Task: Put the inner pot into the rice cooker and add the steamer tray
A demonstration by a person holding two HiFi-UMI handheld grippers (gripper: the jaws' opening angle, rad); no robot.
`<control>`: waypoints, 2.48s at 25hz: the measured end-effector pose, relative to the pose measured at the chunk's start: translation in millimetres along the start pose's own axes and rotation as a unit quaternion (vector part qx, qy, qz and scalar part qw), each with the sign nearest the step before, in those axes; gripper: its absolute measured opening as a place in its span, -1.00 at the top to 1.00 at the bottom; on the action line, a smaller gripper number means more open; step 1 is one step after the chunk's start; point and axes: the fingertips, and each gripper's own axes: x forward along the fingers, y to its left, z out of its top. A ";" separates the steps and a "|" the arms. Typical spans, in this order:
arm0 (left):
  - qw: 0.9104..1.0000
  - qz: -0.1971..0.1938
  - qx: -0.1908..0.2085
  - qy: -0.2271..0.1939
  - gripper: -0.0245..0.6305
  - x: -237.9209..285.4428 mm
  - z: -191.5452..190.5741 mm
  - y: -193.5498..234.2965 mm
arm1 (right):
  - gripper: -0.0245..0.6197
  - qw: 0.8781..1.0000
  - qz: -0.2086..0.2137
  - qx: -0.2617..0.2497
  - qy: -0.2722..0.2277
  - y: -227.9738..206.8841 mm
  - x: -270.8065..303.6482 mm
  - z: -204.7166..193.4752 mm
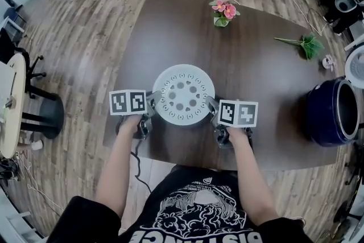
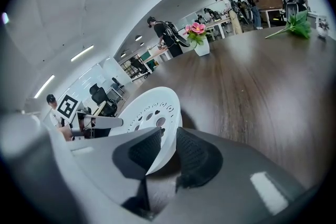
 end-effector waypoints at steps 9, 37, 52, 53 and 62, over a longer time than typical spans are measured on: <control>0.999 -0.023 0.037 -0.026 0.70 -43.6 -17.3 73.3 | 0.69 0.999 -0.014 0.009 -0.051 65.7 39.1 -48.8; 0.970 -0.145 0.181 -0.067 0.72 9.5 51.9 -193.2 | 0.78 0.960 -0.101 0.019 -0.262 -45.4 -188.1 56.0; 0.943 -0.233 0.224 -0.078 0.72 36.7 47.5 -370.2 | 0.80 0.919 -0.167 0.043 -0.354 -109.5 -352.3 71.4; 0.940 -0.238 0.229 -0.081 0.72 36.4 47.0 -382.8 | 0.80 0.916 -0.169 0.046 -0.361 -113.0 -363.7 70.6; 0.921 -0.276 0.252 -0.106 0.72 39.2 37.6 -473.1 | 0.80 0.895 -0.195 0.052 -0.399 -140.9 -443.7 66.0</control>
